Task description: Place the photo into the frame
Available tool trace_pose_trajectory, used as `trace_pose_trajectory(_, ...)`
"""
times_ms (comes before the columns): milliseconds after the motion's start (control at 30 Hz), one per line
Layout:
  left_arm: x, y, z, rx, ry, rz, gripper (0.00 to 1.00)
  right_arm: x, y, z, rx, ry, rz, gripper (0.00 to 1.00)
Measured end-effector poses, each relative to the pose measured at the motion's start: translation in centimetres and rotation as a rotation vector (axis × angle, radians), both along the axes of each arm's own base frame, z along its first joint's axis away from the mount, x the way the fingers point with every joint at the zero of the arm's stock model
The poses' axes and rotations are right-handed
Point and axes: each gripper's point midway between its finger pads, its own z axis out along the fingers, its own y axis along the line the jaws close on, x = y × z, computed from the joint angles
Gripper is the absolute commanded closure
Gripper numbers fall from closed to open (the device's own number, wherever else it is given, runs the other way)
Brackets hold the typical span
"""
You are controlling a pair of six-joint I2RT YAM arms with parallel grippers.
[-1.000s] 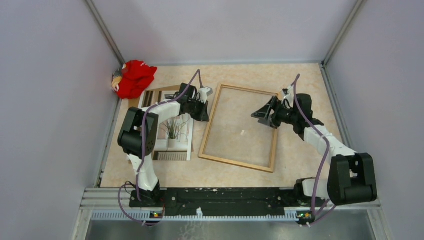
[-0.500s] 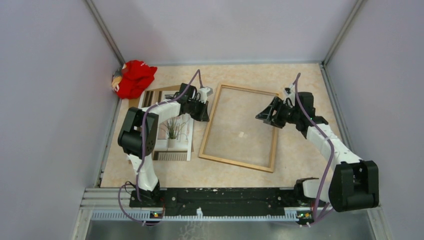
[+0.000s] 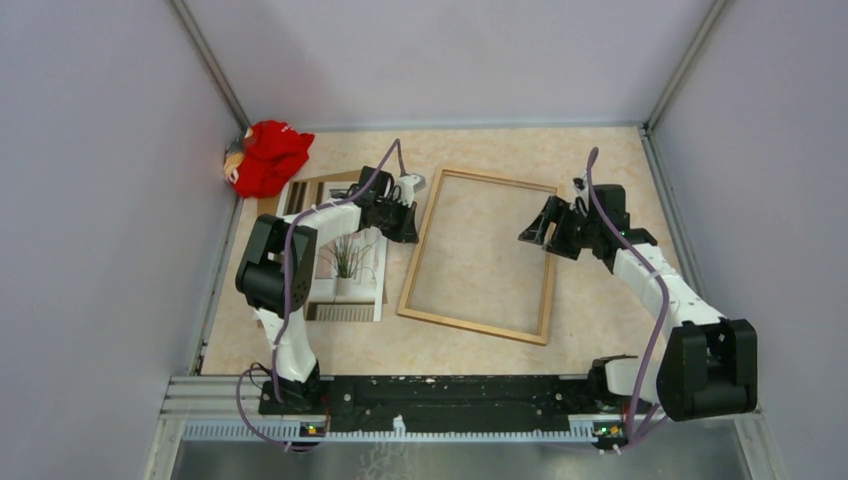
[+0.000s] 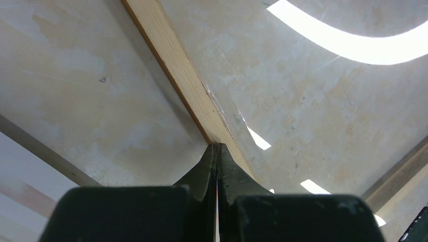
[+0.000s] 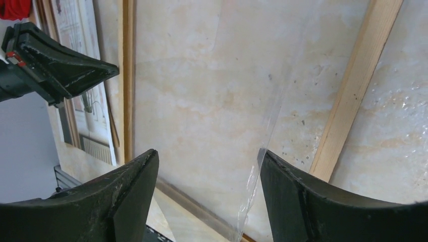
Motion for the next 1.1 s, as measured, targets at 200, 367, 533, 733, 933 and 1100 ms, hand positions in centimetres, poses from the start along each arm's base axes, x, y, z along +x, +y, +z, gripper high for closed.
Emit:
trace_pose_trajectory(200, 0.0, 0.0, 0.0, 0.000, 0.000, 0.000, 1.00, 0.3, -0.9, -1.9, -0.055, 0.043, -0.031, 0.19)
trace_pose_trajectory(367, 0.0, 0.0, 0.0, 0.000, 0.001, 0.000, 1.00, 0.4, -1.6, -3.0, -0.099, 0.071, -0.052, 0.17)
trace_pose_trajectory(533, 0.0, 0.0, -0.1, -0.001, 0.001, -0.001, 1.00, 0.5, -1.9, -3.8, -0.117, 0.091, -0.061, 0.16)
trace_pose_trajectory(733, 0.0, 0.0, 0.0, -0.003, 0.002, -0.002, 1.00, 0.5, -2.1, -4.1, -0.128, 0.098, -0.069, 0.16)
trace_pose_trajectory(933, 0.0, 0.0, 0.0, -0.003, 0.002, -0.002, 1.00, 0.6, -2.6, -4.3, -0.150, 0.102, -0.088, 0.15)
trace_pose_trajectory(1100, 0.0, 0.0, 0.0, -0.003, 0.002, -0.002, 1.00, 0.4, -3.5, -4.7, -0.196, 0.124, -0.124, 0.21)
